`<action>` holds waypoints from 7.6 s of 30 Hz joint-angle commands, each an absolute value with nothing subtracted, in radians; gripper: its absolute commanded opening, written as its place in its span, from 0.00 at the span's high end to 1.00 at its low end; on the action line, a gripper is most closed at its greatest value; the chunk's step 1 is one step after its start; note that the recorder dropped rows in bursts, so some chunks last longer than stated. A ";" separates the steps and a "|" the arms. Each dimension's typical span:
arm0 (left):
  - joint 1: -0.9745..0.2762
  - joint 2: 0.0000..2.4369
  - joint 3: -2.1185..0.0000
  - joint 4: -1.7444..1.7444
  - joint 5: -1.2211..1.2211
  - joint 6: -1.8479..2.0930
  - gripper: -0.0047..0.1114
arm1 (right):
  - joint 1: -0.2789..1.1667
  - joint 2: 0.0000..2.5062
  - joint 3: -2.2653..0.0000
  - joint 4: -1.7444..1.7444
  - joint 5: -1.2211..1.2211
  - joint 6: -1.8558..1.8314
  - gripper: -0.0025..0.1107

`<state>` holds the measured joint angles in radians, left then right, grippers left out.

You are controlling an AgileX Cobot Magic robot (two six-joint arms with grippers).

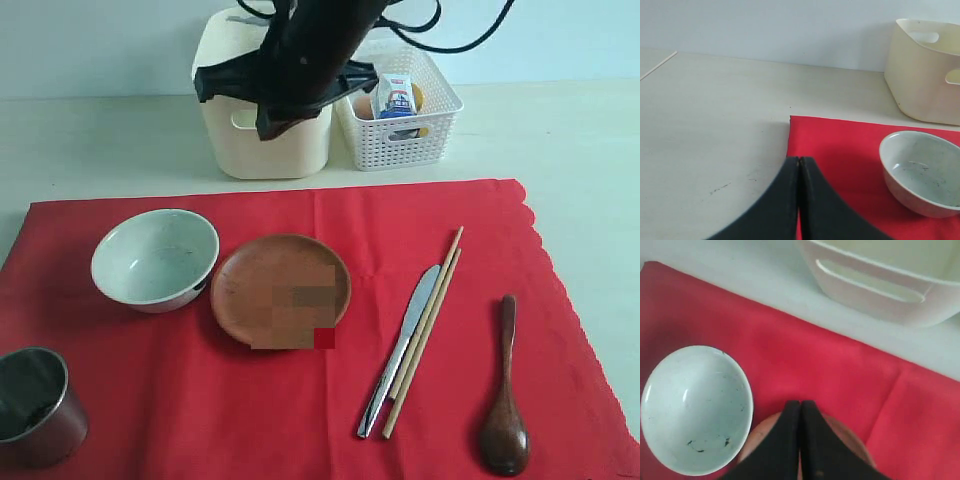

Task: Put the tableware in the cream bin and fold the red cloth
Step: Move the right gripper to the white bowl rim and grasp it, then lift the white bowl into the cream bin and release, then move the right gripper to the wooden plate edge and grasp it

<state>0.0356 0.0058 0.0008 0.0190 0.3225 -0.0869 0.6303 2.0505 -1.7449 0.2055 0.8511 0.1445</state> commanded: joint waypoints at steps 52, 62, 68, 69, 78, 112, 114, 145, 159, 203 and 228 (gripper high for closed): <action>0.037 0.000 0.000 0.014 0.316 -0.083 0.95 | 0.756 2.309 -1.752 0.365 0.767 0.052 0.98; 0.037 0.000 0.000 0.014 0.316 -0.083 0.95 | 0.756 2.203 -1.752 0.365 0.750 0.050 0.98; 0.037 0.000 0.000 0.014 0.316 -0.083 0.95 | 0.750 2.127 -1.752 0.355 0.701 0.047 0.98; 0.037 0.000 0.000 0.014 0.316 -0.083 0.95 | 0.748 2.117 -1.752 0.355 0.690 0.045 0.98; 0.037 0.000 0.000 0.014 0.316 -0.083 0.95 | 0.662 2.042 -1.752 0.355 0.551 0.049 0.98; 0.037 0.000 0.000 0.014 0.316 -0.083 0.95 | 0.452 2.039 -1.752 0.285 0.327 0.142 0.65; 0.037 0.000 0.000 0.014 0.316 -0.083 0.95 | 0.452 2.039 -1.752 0.285 0.322 0.142 0.57; 0.037 0.000 0.000 0.014 0.316 -0.083 0.95 | 0.452 1.898 -1.752 0.101 0.844 0.068 0.45; 0.037 0.000 0.000 0.014 0.316 -0.083 0.95 | 0.454 1.879 -1.752 0.106 1.054 0.068 0.98; 0.037 0.000 0.000 0.014 0.316 -0.083 0.95 | 0.524 2.136 -1.372 0.320 0.620 0.028 0.60; 0.037 0.000 0.000 0.014 0.316 -0.083 0.95 | 0.524 2.080 -1.372 0.445 0.659 -0.082 0.98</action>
<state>0.0356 0.0058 0.0008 0.0190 0.3225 -0.0869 0.5253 2.1161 -1.3741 0.4494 0.6405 -0.0674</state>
